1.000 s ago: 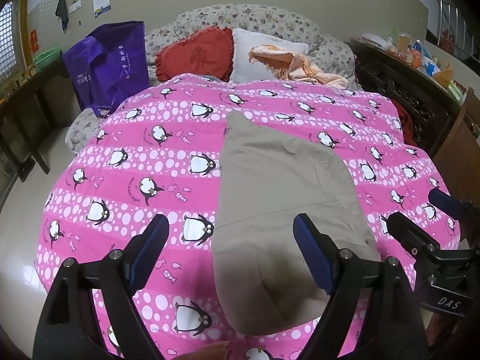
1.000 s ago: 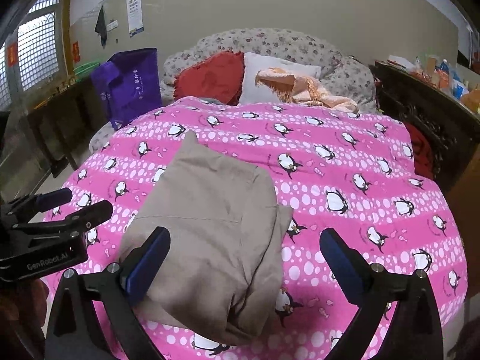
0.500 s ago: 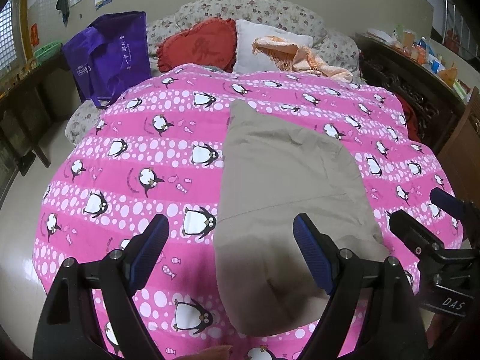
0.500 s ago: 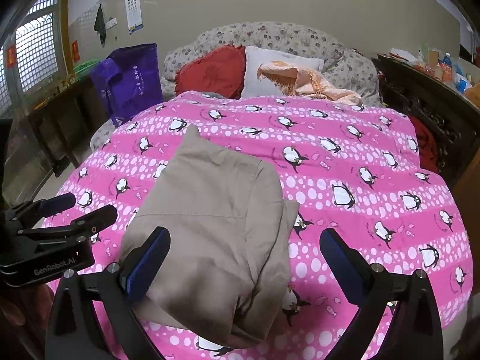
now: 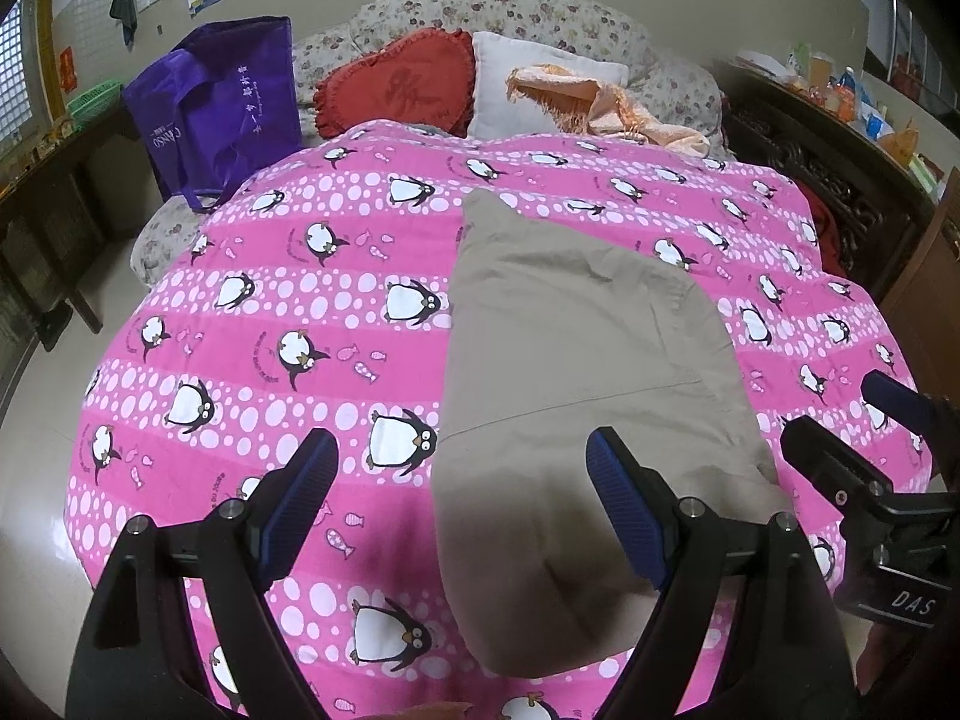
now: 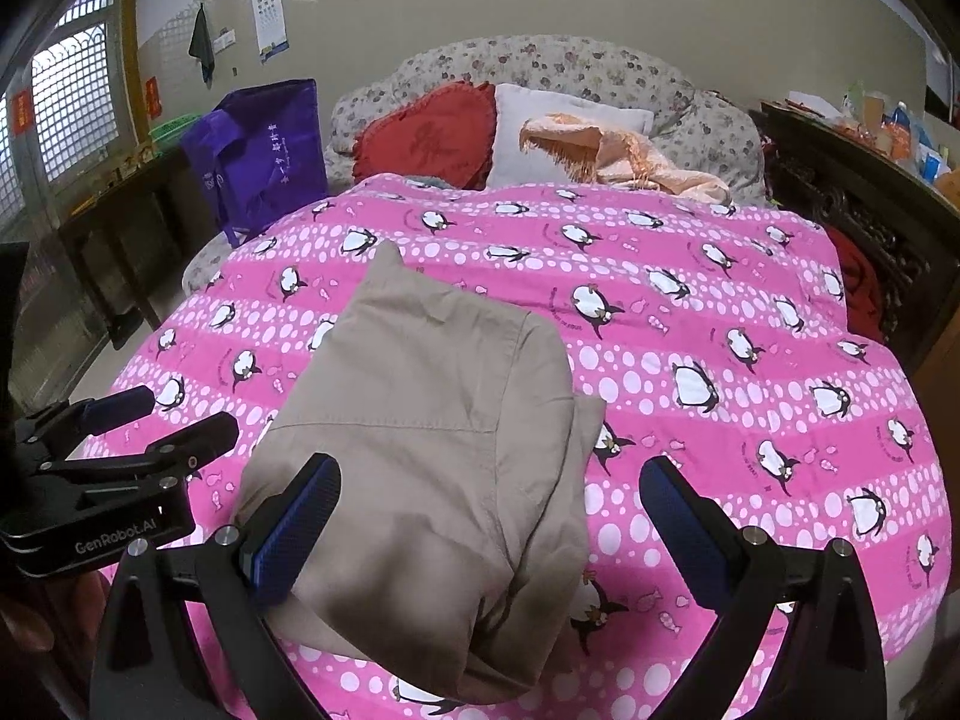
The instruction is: Fold large clothes
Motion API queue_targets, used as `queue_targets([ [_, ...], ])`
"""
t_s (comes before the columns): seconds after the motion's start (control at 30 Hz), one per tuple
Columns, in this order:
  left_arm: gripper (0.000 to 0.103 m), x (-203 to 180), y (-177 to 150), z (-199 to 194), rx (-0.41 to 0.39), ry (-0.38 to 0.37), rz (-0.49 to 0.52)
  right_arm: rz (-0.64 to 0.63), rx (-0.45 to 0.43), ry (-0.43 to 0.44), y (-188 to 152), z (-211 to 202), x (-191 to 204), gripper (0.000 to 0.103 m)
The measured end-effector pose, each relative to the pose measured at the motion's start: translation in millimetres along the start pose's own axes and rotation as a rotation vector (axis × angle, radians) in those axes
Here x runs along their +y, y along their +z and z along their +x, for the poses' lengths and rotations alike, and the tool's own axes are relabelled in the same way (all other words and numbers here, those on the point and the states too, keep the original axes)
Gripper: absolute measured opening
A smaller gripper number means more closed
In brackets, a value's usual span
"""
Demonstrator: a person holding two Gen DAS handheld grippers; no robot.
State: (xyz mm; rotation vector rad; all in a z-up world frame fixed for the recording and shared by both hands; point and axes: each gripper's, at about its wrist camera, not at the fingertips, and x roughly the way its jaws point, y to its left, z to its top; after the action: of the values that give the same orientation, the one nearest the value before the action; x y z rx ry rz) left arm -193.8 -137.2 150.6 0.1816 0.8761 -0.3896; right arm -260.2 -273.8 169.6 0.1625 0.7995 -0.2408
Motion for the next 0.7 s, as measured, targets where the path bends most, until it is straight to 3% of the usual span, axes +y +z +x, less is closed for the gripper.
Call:
queue_targets([
  [0.7, 0.085, 0.3, -0.7, 8.8, 0.015, 0.006, 0.009, 0.017, 0.03, 0.01, -1.6, 11.2, -3.5, 0.101],
])
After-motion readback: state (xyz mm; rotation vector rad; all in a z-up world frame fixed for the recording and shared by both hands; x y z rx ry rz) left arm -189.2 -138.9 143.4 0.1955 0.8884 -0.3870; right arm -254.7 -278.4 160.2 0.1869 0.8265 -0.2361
